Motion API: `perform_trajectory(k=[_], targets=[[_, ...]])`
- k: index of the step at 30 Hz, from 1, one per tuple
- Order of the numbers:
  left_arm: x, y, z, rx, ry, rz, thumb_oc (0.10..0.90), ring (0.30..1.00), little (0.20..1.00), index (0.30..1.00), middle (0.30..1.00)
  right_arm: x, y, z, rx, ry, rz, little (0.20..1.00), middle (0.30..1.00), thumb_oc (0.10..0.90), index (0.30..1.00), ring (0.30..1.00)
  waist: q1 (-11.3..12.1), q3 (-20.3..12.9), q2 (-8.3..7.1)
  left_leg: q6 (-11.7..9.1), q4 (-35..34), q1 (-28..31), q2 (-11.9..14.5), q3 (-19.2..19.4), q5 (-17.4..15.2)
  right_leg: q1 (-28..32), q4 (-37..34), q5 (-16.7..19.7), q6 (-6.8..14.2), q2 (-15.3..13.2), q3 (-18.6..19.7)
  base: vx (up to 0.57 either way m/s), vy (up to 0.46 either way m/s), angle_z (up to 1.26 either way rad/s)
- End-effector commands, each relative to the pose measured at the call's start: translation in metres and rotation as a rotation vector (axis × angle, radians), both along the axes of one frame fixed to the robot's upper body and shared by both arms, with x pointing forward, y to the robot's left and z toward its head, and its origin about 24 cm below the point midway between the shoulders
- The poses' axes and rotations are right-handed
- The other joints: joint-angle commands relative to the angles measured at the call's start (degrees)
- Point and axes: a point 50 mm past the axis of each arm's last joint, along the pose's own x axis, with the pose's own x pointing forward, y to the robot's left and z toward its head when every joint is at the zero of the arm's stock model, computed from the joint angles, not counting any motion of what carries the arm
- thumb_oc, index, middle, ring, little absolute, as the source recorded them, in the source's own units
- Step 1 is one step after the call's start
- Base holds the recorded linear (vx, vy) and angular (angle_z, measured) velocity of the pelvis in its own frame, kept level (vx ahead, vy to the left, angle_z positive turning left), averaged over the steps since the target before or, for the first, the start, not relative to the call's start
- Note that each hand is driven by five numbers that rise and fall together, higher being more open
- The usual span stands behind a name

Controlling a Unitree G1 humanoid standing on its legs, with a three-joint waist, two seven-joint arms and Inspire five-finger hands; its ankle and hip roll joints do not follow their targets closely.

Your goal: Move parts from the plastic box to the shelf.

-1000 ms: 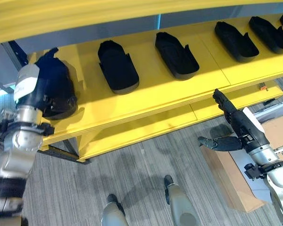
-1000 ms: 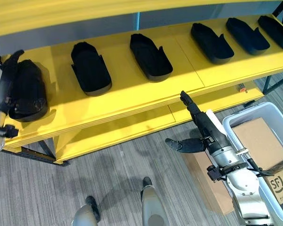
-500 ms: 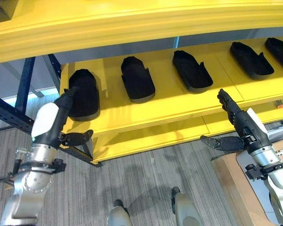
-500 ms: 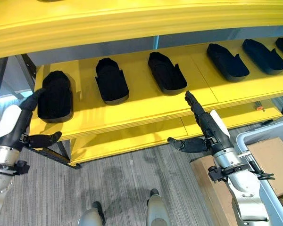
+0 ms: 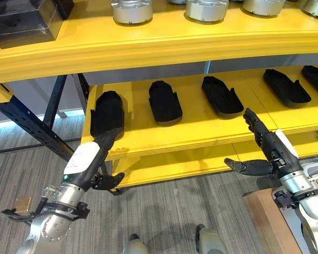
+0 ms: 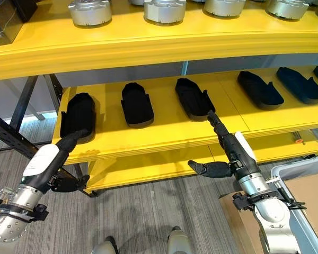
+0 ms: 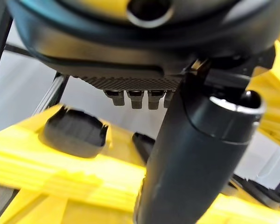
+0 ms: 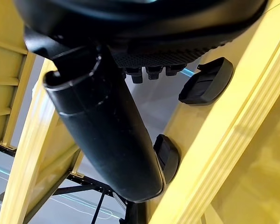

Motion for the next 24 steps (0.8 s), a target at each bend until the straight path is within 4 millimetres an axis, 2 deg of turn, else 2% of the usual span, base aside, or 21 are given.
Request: perform_trajectory(k=[1,8,16,24], targets=[[0.009,-0.011,0.025,0.057,-0.132,-0.104,0.9,1.0,1.0,1.0,1.0,-0.003,0.013,0.051,0.004,-0.305,0.044,1.0,1.0,0.9,1.0,1.0,-0.45,-4.06,-2.24,1.7,-0.18,-3.77,1.68,-3.46,2.49,6.21,-4.34,-1.42,0.76,-2.6,-2.4,0.0,0.0,0.0],[0.016,-0.015,0.01,0.083,-0.08,-0.113,0.9,1.0,1.0,1.0,1.0,-0.004,0.012,0.05,0.011,-0.305,0.034,1.0,1.0,0.9,1.0,1.0,-0.64,-3.87,-2.38,1.82,0.45,-4.38,1.63,-3.65,2.36,5.48,-3.59,-1.51,0.71,-2.46,-2.32,0.0,0.0,0.0],[0.026,-0.01,-0.009,0.107,-0.021,-0.054,0.9,1.0,1.0,1.0,1.0,-0.004,0.011,0.049,0.021,-0.298,0.023,1.0,1.0,0.9,1.0,1.0,-0.98,-3.42,-2.45,1.9,1.06,-5.12,1.46,-3.74,2.27,4.42,-2.86,-1.49,0.68,-2.5,-1.76,0.0,0.0,0.0],[0.038,-0.004,-0.012,0.146,-0.044,0.0,0.9,1.0,1.0,1.0,1.0,-0.004,0.008,0.049,0.019,-0.294,0.008,1.0,1.0,0.9,1.0,1.0,-1.35,-3.47,-2.49,1.86,1.41,-5.45,1.51,-3.35,2.11,3.73,-2.6,-1.4,0.68,-2.48,-1.33,0.0,0.002,-0.01]])
